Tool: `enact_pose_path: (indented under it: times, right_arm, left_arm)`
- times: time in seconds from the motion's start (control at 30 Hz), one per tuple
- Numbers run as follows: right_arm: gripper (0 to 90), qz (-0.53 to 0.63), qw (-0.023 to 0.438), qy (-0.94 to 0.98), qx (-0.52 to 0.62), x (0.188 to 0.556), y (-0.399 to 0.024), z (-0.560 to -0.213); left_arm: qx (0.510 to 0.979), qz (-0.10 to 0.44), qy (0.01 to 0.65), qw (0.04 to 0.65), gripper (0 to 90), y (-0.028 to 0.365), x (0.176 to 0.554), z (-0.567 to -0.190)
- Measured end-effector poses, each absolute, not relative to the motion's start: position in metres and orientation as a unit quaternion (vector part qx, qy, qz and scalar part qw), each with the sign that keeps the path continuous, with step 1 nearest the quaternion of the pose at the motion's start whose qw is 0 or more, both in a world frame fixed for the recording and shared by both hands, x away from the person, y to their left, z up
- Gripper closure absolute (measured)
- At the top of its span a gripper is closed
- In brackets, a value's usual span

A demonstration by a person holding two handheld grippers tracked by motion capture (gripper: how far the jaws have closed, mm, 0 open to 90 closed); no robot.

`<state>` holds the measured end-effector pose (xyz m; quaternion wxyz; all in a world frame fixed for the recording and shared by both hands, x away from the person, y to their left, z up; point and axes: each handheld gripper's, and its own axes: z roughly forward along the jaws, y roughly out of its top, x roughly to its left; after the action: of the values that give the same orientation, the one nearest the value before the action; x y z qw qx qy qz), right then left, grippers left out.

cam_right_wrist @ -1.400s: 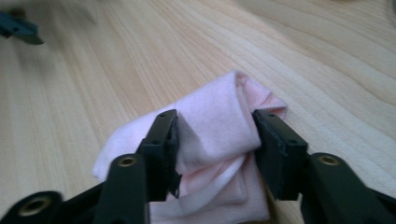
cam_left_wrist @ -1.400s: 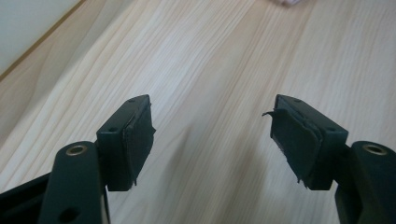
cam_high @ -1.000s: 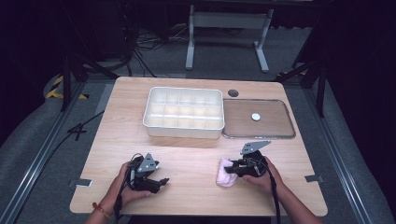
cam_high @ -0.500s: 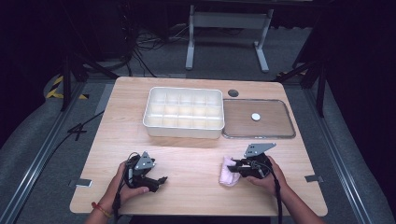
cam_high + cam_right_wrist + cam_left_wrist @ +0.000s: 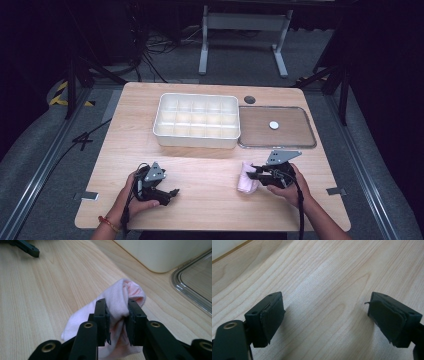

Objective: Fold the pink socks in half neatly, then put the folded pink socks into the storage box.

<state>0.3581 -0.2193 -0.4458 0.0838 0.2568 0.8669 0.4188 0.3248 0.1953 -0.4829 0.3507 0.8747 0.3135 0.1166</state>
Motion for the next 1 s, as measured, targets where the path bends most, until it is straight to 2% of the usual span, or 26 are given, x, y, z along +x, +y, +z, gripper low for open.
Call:
enact_pose_path:
  times: [1.0]
  right_arm:
    - [72.9, 0.439, 0.139, 0.845, 0.272, 0.355, -0.243, -0.429]
  left_arm:
    - [0.873, 0.121, 0.318, 0.351, 14.3, 0.195, 0.323, -0.483]
